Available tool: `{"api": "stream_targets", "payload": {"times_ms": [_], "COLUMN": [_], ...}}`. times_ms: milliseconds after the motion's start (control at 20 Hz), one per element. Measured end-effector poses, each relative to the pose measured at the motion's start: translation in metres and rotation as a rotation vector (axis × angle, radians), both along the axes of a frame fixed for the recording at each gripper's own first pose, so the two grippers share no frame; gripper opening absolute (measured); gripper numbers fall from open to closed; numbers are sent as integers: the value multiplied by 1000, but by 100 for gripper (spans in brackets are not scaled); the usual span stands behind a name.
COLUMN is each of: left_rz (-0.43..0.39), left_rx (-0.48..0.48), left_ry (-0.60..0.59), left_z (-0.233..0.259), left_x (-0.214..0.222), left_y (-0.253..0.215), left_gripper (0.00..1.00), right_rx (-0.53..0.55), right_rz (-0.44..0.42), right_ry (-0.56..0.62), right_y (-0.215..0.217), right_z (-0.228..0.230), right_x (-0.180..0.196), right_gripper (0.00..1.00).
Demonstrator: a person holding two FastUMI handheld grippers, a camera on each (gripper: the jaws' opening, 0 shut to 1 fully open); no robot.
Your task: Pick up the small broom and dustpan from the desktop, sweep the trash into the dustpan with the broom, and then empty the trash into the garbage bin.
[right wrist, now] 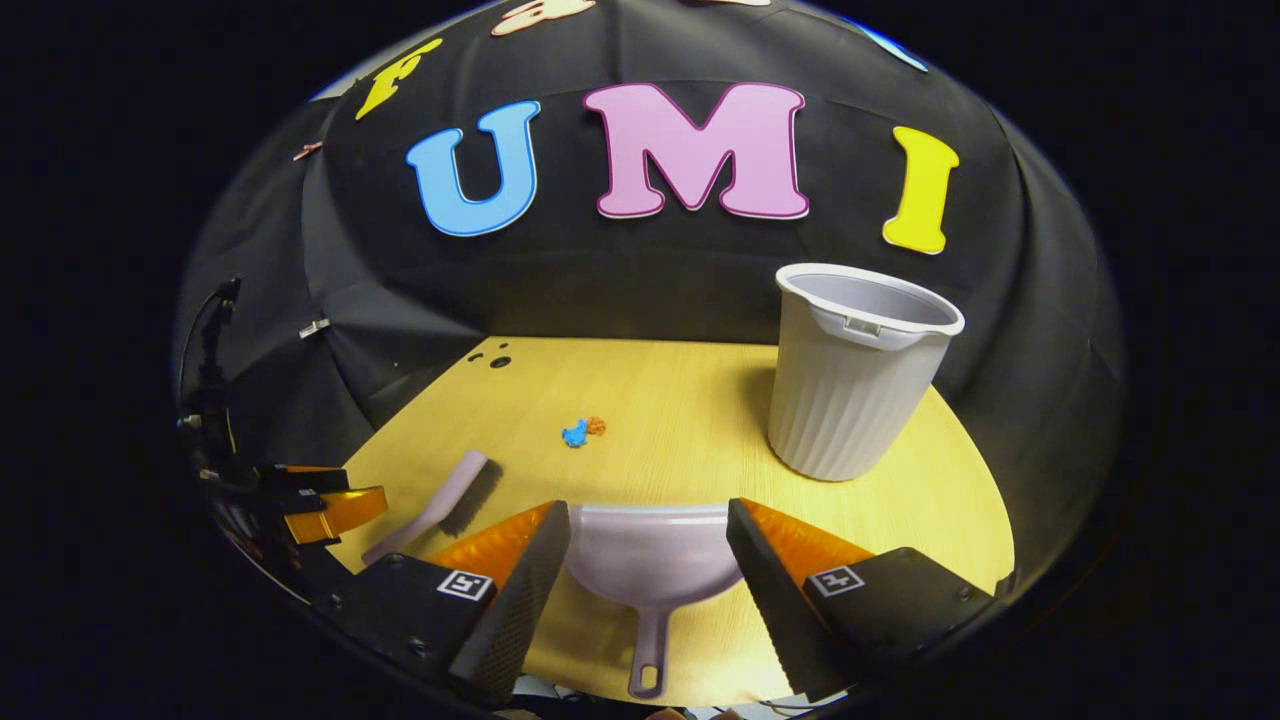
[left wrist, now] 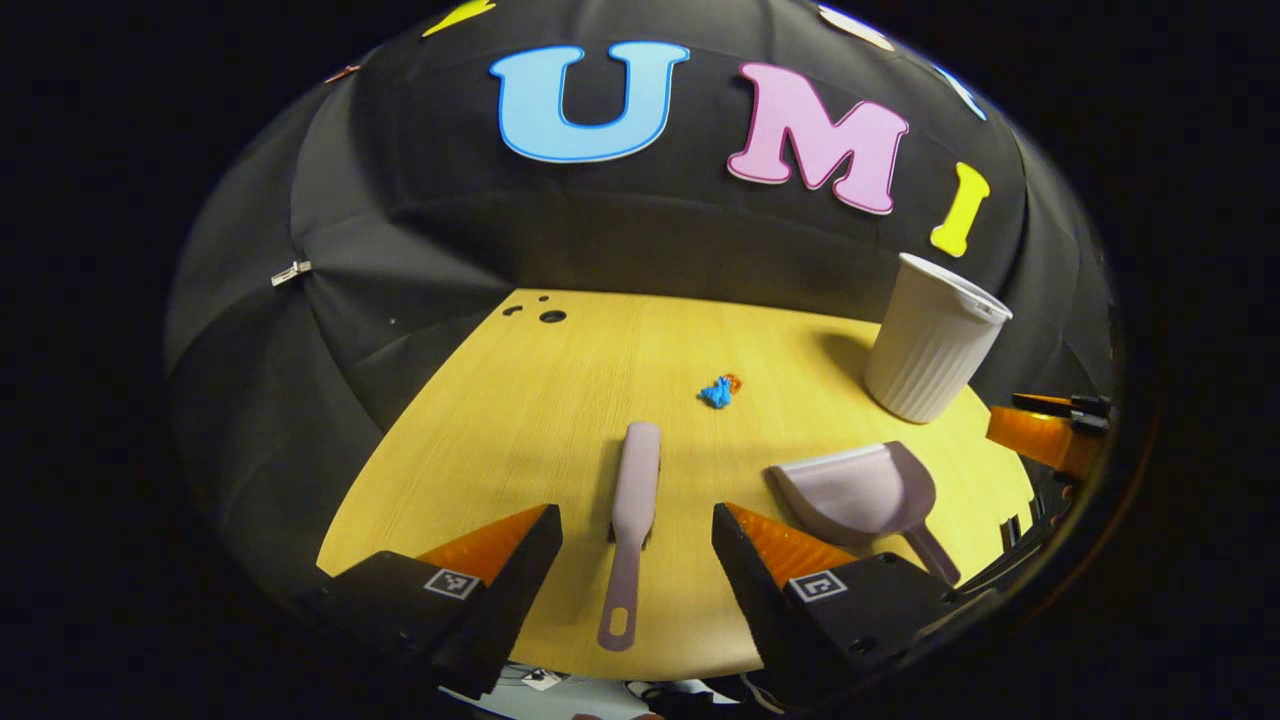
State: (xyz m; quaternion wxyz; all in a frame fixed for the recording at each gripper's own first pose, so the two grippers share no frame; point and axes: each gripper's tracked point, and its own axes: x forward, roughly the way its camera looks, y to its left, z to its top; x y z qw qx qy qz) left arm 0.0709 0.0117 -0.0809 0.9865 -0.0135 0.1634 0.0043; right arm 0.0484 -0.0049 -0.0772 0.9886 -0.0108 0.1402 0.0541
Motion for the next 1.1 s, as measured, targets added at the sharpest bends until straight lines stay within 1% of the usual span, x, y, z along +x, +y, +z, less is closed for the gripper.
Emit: {"api": "stream_targets", "payload": {"times_ms": [150, 300, 450, 550, 700, 850, 1000, 1050, 1100], "left_rz": [-10, -33, -55, -71, -67, -56, -55, -56, -45], "left_rx": [24, 39, 25, -3, 3, 16, 20, 23, 39], "left_ry": [55, 145, 246, 306, 380, 436, 455, 459, 457], "left_z": [-22, -50, -75, -89, -107, -117, -121, -122, -122], "left_x": [16, 31, 43, 48, 56, 62, 68, 70, 72], "left_y": [7, 7, 5, 2, 6, 10, 10, 9, 12], "left_gripper": [96, 96, 96, 96, 96, 91, 88, 86, 82], "right_rx": [7, 27, 46, 50, 60, 82, 106, 113, 123], "right_rz": [-12, -29, -31, -26, -21, -24, -38, -43, -49], "right_ry": [46, 79, 127, 159, 200, 239, 268, 276, 285], "right_y": [-5, -7, -10, -10, -12, -12, -14, -16, -16], "right_z": [-13, -24, -42, -55, -72, -86, -98, -101, -105], "right_x": [-4, -6, -11, -13, -15, -16, -16, -17, -17], "right_gripper": [98, 98, 98, 99, 99, 99, 99, 99, 99]}}
